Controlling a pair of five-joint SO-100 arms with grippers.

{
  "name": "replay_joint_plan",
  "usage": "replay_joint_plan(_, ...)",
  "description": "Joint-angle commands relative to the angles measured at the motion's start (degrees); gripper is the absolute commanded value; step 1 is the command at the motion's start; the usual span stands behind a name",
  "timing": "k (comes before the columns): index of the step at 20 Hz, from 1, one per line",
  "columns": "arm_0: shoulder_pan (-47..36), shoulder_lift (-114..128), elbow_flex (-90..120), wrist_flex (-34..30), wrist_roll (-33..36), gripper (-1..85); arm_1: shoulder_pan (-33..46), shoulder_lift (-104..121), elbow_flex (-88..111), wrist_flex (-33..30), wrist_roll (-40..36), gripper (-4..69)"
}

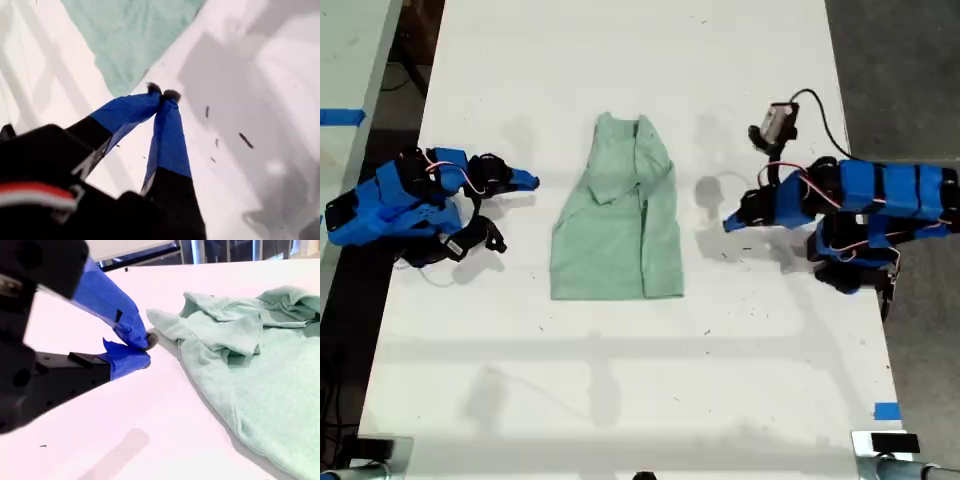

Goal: Fold t shirt

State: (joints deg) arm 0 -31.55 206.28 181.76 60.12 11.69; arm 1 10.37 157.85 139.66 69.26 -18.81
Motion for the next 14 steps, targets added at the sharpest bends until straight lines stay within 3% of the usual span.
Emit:
replay_joint_plan(1,0.5,0.4,-0.3,-0.3,0.4,0.0,-0.3,36.7,19.2,4.8,1.8,1.0)
replay_joint_plan(3,0.7,0.4,-0.3,-0.3,0.4,0.0,0.0,43.1,26.7,6.3,3.9,1.1)
replay_joint_plan(6,0.7,0.4,-0.4,-0.3,0.5,0.0,5.6,42.9,38.6,3.4,8.4,1.2)
replay_joint_plan(14,0.8,0.4,-0.4,-0.4,0.5,0.0,2.3,43.0,37.9,5.1,11.2,1.5)
